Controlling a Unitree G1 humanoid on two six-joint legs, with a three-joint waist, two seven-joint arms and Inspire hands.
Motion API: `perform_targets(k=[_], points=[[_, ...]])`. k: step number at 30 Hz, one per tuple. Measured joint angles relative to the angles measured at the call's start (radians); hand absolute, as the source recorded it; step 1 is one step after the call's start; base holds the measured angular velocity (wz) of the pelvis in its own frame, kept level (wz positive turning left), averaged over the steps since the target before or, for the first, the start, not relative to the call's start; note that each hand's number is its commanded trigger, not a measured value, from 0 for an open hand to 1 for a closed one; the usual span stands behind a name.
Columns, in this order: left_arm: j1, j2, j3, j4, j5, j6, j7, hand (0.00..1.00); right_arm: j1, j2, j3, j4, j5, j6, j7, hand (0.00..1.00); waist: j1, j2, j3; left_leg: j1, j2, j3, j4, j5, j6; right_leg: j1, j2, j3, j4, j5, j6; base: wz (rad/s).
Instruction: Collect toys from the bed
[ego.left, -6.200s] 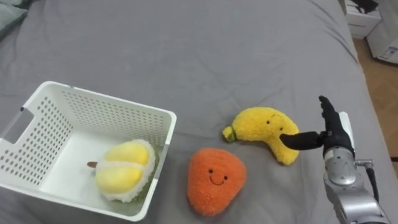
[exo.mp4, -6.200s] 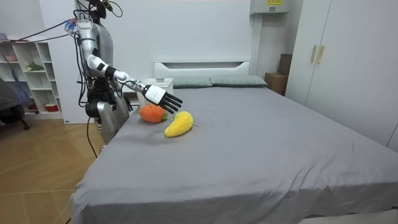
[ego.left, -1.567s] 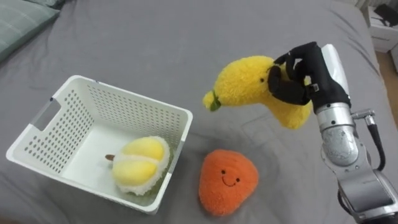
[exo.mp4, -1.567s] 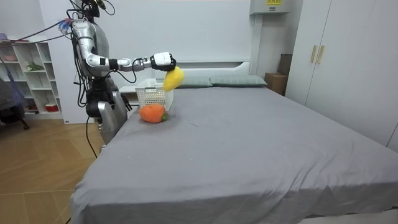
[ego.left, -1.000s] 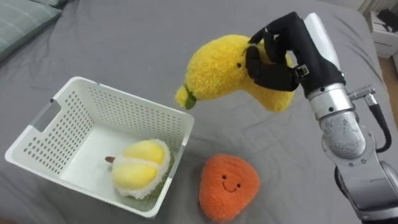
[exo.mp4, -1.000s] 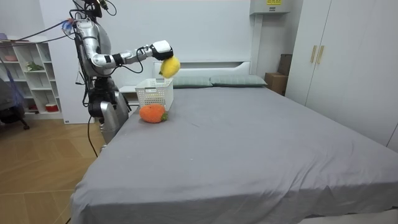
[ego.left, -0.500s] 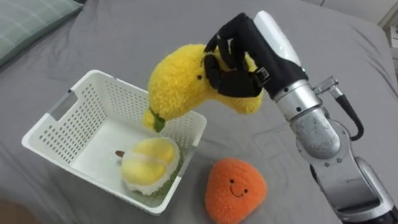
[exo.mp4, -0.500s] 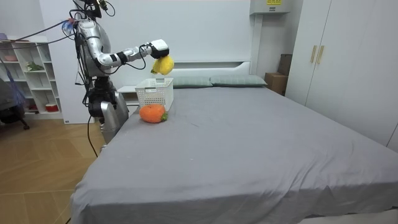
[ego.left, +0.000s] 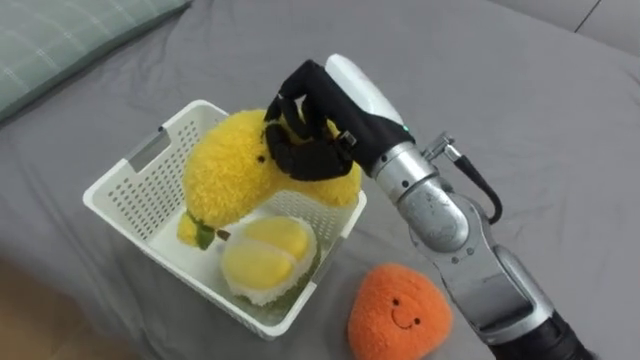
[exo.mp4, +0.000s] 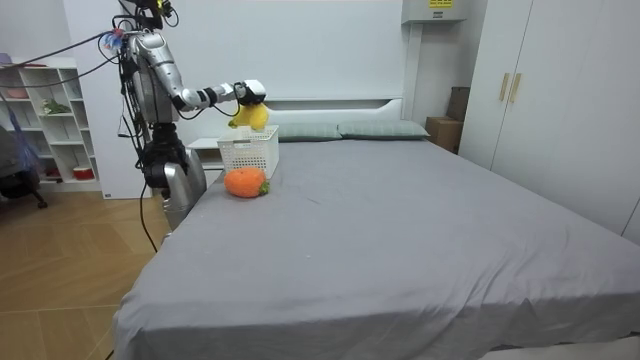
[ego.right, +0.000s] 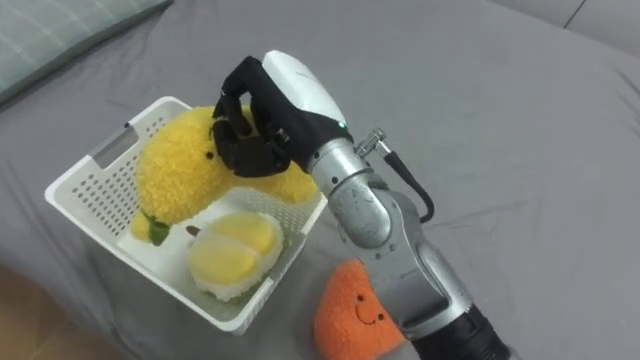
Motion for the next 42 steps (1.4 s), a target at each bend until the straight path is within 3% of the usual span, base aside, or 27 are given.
perform_targets(k=[8, 9, 10, 11, 12, 21, 34, 39, 42], points=[[0.000, -0.005, 0.001, -0.002, 0.034, 0.031, 0.033, 0.00, -0.011, 0.003, 0.030, 0.171, 0.004, 0.016, -0.011, 1.00, 0.010, -0.004, 0.0015, -0.013, -0.014, -0.050, 0.009, 0.001, 0.001, 0.012, -0.010, -0.053, -0.001, -0.002, 0.003, 0.17], [0.002, -0.005, 0.001, -0.002, 0.035, 0.035, 0.036, 0.00, -0.011, 0.004, 0.030, 0.178, 0.004, 0.016, -0.011, 0.95, 0.011, -0.004, 0.0014, -0.014, -0.015, -0.051, 0.011, 0.001, 0.001, 0.012, -0.010, -0.055, -0.001, -0.002, 0.004, 0.11], [0.008, -0.007, 0.001, -0.002, 0.036, 0.039, 0.043, 0.00, -0.011, 0.007, 0.030, 0.189, 0.004, 0.016, -0.011, 0.63, 0.014, -0.005, 0.0017, -0.016, -0.015, -0.053, 0.016, 0.001, 0.001, 0.012, -0.010, -0.057, 0.000, -0.002, 0.004, 0.06], [0.015, -0.009, 0.001, -0.007, 0.036, 0.042, 0.046, 0.00, -0.011, 0.010, 0.030, 0.194, 0.003, 0.017, -0.011, 0.45, 0.017, -0.006, 0.0022, -0.018, -0.016, -0.054, 0.019, 0.001, 0.001, 0.012, -0.010, -0.057, 0.000, -0.002, 0.004, 0.04], [0.018, -0.009, 0.001, -0.009, 0.036, 0.043, 0.047, 0.00, -0.011, 0.011, 0.030, 0.195, 0.002, 0.017, -0.011, 0.00, 0.019, -0.006, 0.0024, -0.018, -0.016, -0.054, 0.020, 0.001, 0.001, 0.012, -0.010, -0.058, 0.000, -0.002, 0.004, 0.03], [0.034, -0.010, 0.001, -0.037, 0.057, 0.055, 0.050, 0.00, -0.011, 0.032, 0.030, 0.284, 0.001, 0.016, -0.033, 0.00, 0.032, -0.011, 0.0073, -0.017, -0.025, -0.083, 0.033, 0.001, 0.002, 0.026, -0.019, -0.080, 0.000, -0.004, 0.006, 0.08], [0.023, -0.016, 0.024, -0.037, 0.078, 0.071, 0.022, 0.00, -0.011, 0.032, -0.006, 0.305, 0.004, 0.013, -0.034, 0.00, 0.028, -0.004, 0.0122, -0.022, -0.028, -0.080, 0.039, 0.001, 0.004, 0.026, -0.023, -0.076, 0.001, -0.005, 0.009, 0.00], [0.016, -0.025, 0.023, -0.037, 0.078, 0.079, 0.015, 0.00, -0.011, 0.024, -0.055, 0.294, -0.003, 0.013, -0.036, 0.00, 0.022, -0.002, 0.0095, -0.035, -0.028, -0.076, 0.042, 0.003, 0.005, 0.011, -0.023, -0.078, 0.001, -0.005, 0.009, 0.00], [0.017, -0.026, 0.025, -0.036, 0.078, 0.079, -0.003, 0.00, -0.011, 0.013, -0.062, 0.288, -0.007, 0.012, -0.045, 0.00, -0.002, 0.013, 0.0070, -0.033, -0.028, -0.071, 0.050, 0.004, 0.007, 0.013, -0.023, -0.074, 0.001, -0.004, 0.010, -0.01]])
